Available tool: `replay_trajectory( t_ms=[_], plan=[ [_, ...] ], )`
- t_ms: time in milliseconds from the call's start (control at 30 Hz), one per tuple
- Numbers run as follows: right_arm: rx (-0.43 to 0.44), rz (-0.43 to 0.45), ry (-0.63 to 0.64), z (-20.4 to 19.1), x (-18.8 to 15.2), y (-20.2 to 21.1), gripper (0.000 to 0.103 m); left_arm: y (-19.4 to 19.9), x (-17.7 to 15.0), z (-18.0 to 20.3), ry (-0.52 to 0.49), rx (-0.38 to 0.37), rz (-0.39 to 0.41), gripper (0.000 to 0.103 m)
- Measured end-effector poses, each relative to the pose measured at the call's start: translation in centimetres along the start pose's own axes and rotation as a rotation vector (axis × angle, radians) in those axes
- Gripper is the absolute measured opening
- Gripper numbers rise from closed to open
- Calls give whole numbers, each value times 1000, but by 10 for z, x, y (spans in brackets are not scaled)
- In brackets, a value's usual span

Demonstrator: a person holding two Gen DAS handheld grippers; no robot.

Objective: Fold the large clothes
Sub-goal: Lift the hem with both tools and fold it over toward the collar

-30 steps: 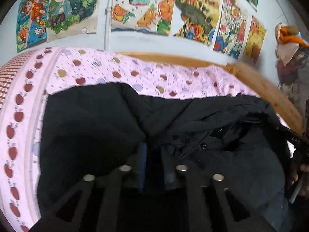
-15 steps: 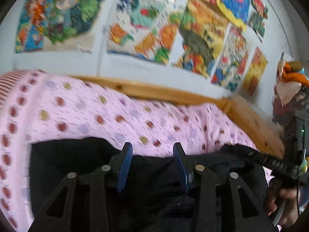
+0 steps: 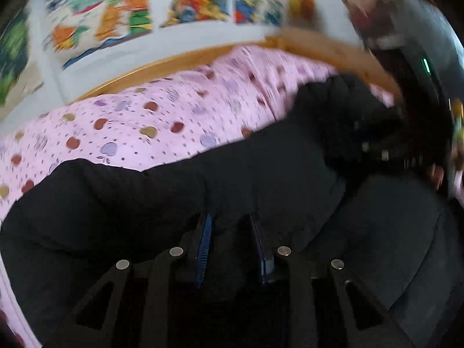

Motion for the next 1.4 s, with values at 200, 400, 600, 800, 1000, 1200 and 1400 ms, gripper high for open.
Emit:
replay_trajectory(
  t_ms=[200, 400, 600, 800, 1000, 1200, 1400],
  plan=[
    [-70, -33, 16, 4, -2, -34, 22, -34, -3, 5, -52, 100, -75, 25],
    [-103, 26, 14, 3, -7, -40, 22, -39, -2, 4, -55, 147, -43, 25],
    [-82, 189, -30, 1, -23, 17, 21, 6, -8, -7, 42, 120, 104, 27],
    [-142, 152, -23, 6, -41, 17, 22, -3, -14, -1, 17, 160, 39, 28],
    [-152, 168, -35, 10, -36, 7, 22, -7, -17, 5, -22, 215, 43, 28],
    [-159, 268, -78, 2, -47, 42, 32, 22, -13, 13, -44, 310, 117, 31],
    [-242, 291, -76, -7, -53, 62, 54, 46, -14, 9, 39, 300, 125, 57]
  ],
)
Point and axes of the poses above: each gripper's, at about its wrist camera, not at the fingertips, and y roughly against the way its jaws point, z to its right, x to its top, the point moved 6 cm from there along -y, roughly the way its jaws point, and after that the axes turned 5 degrees about x, right-handed, at the moved point
